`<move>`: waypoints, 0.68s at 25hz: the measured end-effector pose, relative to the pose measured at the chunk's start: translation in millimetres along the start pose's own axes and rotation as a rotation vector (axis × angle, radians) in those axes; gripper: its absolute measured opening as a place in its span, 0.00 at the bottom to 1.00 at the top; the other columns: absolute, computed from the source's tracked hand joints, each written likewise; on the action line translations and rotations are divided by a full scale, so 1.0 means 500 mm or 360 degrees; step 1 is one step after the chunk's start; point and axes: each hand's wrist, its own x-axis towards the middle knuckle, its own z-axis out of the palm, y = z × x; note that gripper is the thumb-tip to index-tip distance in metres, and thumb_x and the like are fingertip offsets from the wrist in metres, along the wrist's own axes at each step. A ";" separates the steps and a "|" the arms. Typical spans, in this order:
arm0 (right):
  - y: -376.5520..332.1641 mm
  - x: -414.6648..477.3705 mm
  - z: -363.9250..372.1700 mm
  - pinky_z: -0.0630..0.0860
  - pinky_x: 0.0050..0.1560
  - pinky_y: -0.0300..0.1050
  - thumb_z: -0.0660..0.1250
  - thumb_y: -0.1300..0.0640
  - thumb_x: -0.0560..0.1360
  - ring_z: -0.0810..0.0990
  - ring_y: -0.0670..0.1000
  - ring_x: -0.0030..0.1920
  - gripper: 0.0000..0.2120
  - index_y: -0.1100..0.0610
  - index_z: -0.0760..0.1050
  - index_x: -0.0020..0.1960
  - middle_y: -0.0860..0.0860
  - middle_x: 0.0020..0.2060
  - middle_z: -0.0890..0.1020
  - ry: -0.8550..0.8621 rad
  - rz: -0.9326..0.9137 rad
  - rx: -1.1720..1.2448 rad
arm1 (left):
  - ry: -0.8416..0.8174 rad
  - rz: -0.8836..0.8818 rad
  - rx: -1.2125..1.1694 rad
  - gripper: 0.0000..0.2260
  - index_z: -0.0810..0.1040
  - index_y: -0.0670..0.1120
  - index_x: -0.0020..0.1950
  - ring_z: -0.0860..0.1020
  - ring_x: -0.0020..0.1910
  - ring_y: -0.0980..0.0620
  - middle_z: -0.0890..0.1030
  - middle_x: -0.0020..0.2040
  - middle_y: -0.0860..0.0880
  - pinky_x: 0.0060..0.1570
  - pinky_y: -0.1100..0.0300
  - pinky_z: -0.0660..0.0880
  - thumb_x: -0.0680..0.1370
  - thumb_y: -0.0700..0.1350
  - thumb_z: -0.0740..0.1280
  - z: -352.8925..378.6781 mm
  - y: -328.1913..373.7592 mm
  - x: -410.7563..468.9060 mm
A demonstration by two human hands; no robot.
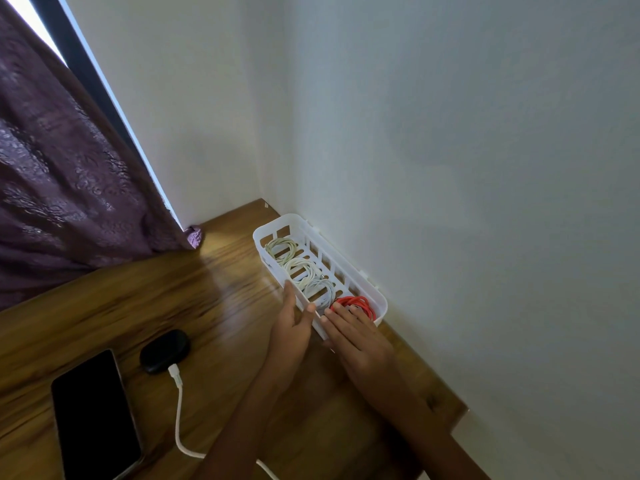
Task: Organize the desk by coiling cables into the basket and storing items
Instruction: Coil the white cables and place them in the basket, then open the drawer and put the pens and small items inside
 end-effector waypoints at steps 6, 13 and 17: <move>0.001 -0.002 0.005 0.67 0.65 0.51 0.48 0.53 0.82 0.73 0.51 0.63 0.21 0.59 0.77 0.60 0.55 0.57 0.81 0.0064 -0.0005 -0.0004 | -0.0018 0.0007 0.0083 0.28 0.48 0.56 0.76 0.72 0.62 0.50 0.66 0.71 0.47 0.54 0.55 0.76 0.80 0.44 0.58 0.001 0.005 0.000; -0.038 0.013 -0.028 0.61 0.69 0.49 0.51 0.50 0.82 0.75 0.53 0.64 0.20 0.59 0.76 0.62 0.55 0.60 0.79 0.0070 0.0132 -0.0023 | 0.0081 0.0187 0.0194 0.28 0.51 0.53 0.76 0.69 0.68 0.49 0.66 0.73 0.47 0.65 0.48 0.70 0.79 0.48 0.60 -0.025 0.015 -0.054; -0.119 0.025 -0.049 0.61 0.71 0.46 0.57 0.54 0.80 0.72 0.53 0.66 0.17 0.61 0.75 0.63 0.57 0.61 0.78 0.0195 0.0198 0.0143 | 0.0205 0.0466 0.0397 0.27 0.54 0.49 0.76 0.60 0.73 0.53 0.60 0.75 0.50 0.71 0.60 0.59 0.80 0.46 0.60 -0.079 0.035 -0.146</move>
